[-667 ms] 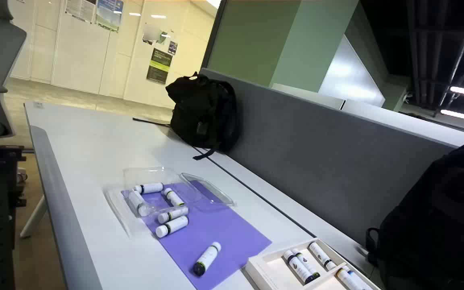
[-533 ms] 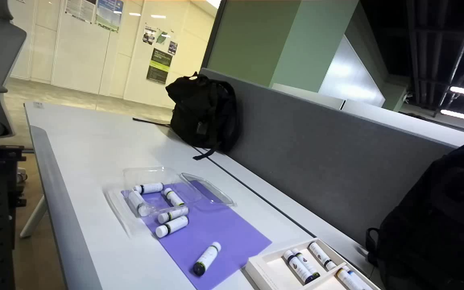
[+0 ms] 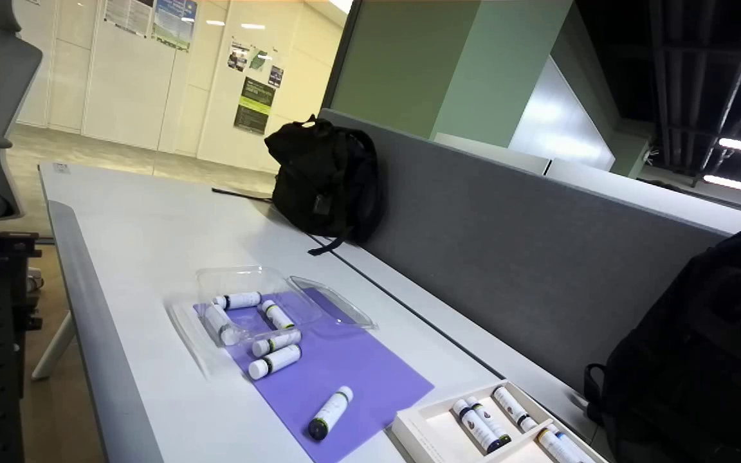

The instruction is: Pick the object and put it in the plastic box

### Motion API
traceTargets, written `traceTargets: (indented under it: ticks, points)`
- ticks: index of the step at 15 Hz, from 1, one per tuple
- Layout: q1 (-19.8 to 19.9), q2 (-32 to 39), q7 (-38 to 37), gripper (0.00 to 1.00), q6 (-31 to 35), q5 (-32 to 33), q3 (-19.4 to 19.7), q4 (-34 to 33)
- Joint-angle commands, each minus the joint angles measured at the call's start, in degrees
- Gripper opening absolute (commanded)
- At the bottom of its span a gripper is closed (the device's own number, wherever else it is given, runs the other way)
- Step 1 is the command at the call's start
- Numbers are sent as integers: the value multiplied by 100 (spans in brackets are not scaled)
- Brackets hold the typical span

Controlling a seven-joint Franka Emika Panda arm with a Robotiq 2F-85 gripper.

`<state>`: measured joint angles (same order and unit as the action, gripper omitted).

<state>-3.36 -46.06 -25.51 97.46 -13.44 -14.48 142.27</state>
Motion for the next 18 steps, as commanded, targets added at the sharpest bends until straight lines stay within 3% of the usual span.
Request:
traceTargets:
  ticks: [1,5,8,11,13,14,16,18]
  points:
    - [31,126,305,100,415,155,-20,141]
    - [187,808,1093,100,1773,545,261,569]
    - [588,1746,1387,100,2735,1056,626,623]
    - [1123,2834,1131,100,3218,1622,964,244]
    - [1426,3581,829,100,3104,1919,1174,-283]
    - [1110,2809,1171,100,3279,1718,1192,406]
    - [1160,3169,1272,100,3342,1745,1347,253]
    - [1074,3099,1266,100,3338,1738,1309,293]
